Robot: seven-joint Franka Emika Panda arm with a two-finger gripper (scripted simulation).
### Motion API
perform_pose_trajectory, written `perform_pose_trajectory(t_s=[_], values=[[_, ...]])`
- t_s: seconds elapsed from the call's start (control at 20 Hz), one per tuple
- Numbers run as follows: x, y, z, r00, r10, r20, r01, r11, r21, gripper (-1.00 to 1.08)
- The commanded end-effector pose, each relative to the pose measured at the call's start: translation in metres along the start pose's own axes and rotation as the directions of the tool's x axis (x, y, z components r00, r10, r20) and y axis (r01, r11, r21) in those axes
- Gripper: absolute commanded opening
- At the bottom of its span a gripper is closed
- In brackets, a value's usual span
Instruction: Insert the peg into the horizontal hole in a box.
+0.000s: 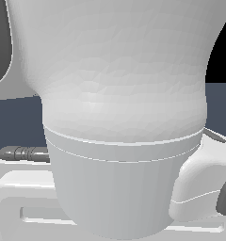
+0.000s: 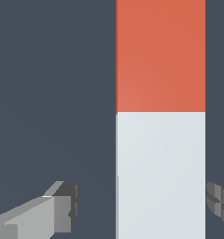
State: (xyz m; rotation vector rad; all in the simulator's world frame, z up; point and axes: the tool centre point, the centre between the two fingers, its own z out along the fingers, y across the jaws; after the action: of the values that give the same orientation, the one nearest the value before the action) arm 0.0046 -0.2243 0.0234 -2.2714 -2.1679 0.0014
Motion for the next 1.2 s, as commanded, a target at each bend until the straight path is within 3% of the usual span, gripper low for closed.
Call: perform_pose_trajectory(t_s=[0.0, 0.1, 0.15, 0.75, 1.15], values=[[0.000, 0.001, 0.004, 1.000, 0.000, 0.000, 0.000, 1.000, -0.002, 1.00], [-0.001, 0.002, 0.004, 1.000, 0.000, 0.000, 0.000, 1.000, -0.002, 1.00], [-0.001, 0.002, 0.004, 1.000, 0.000, 0.000, 0.000, 1.000, -0.002, -1.00], [0.000, 0.001, 0.004, 1.000, 0.000, 0.000, 0.000, 1.000, -0.002, -1.00], [0.019, -0.007, -0.003, 1.000, 0.010, 0.000, -0.010, 1.000, -0.002, -1.00]])
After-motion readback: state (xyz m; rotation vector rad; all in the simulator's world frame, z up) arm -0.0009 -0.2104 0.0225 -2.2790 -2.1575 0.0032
